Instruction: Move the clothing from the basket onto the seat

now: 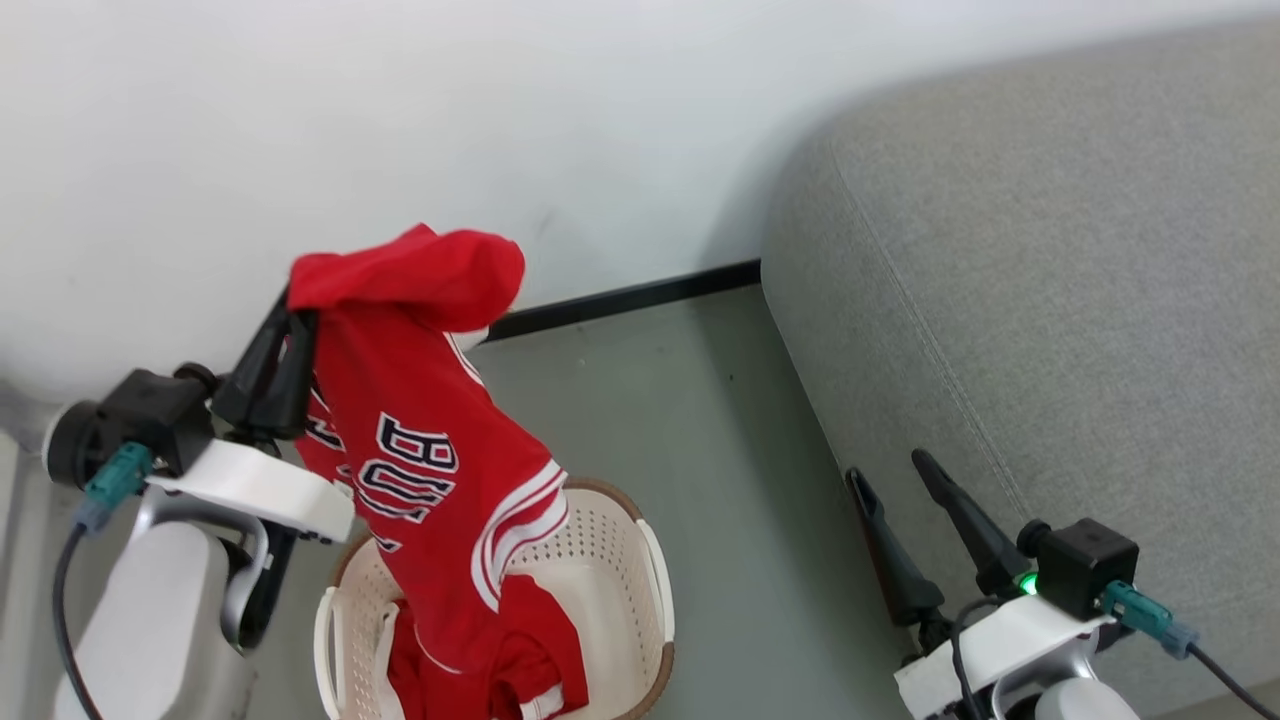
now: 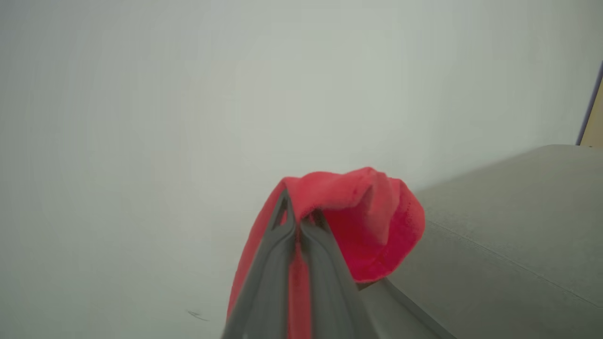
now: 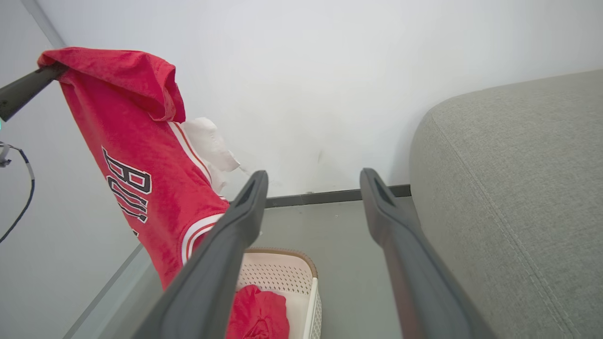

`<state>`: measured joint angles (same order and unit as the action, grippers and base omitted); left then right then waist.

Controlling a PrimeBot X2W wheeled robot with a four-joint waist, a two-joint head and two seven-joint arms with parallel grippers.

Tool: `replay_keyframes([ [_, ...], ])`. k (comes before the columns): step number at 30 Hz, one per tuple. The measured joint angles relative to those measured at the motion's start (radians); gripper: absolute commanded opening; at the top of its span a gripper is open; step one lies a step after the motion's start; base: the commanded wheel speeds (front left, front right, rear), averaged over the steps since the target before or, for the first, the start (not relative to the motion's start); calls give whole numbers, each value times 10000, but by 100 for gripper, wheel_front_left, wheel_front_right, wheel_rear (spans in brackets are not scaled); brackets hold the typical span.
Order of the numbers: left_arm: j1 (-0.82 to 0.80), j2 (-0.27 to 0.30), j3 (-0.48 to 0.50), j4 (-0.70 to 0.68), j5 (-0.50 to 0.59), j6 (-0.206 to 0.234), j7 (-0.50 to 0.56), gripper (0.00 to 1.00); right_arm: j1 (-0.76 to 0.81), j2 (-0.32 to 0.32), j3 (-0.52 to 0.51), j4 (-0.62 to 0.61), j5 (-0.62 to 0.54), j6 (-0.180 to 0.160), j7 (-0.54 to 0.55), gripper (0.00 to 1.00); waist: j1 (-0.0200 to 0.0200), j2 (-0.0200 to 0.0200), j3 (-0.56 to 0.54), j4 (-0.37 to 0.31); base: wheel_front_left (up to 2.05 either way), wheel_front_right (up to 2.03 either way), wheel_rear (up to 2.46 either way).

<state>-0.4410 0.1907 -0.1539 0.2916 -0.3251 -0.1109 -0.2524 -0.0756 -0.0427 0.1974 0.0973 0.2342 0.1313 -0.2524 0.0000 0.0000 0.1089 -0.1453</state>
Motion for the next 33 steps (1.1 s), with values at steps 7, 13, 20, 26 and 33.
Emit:
replay_keyframes([
  [7, 567, -387, 4, -213, -33, 0, 0, 0, 369, 0, -4, 107, -4, 0, 0, 100, 0, 0, -571, 236, 0, 0, 0],
  [13, 855, -685, -12, -481, -27, 0, 0, 0, 644, 0, 8, 151, -90, 0, 0, 100, 0, 0, -976, 395, 0, 0, 0],
  [20, 959, -943, -75, -901, 23, 0, 0, 0, 956, 2, 8, 201, -173, 0, 2, 100, 0, 0, -1340, 554, 0, 0, 0],
  [26, 998, -1030, -205, -1344, 117, -2, 0, 0, 1040, 2, 111, 190, -173, 0, 2, 100, 0, 0, -1558, 665, 0, 0, 0],
  [33, 997, -1035, -456, -1632, 401, -8, 0, 0, 1156, 4, 892, -165, 1145, -2, 2, 100, 0, 0, -1628, 701, 0, 0, 0],
])
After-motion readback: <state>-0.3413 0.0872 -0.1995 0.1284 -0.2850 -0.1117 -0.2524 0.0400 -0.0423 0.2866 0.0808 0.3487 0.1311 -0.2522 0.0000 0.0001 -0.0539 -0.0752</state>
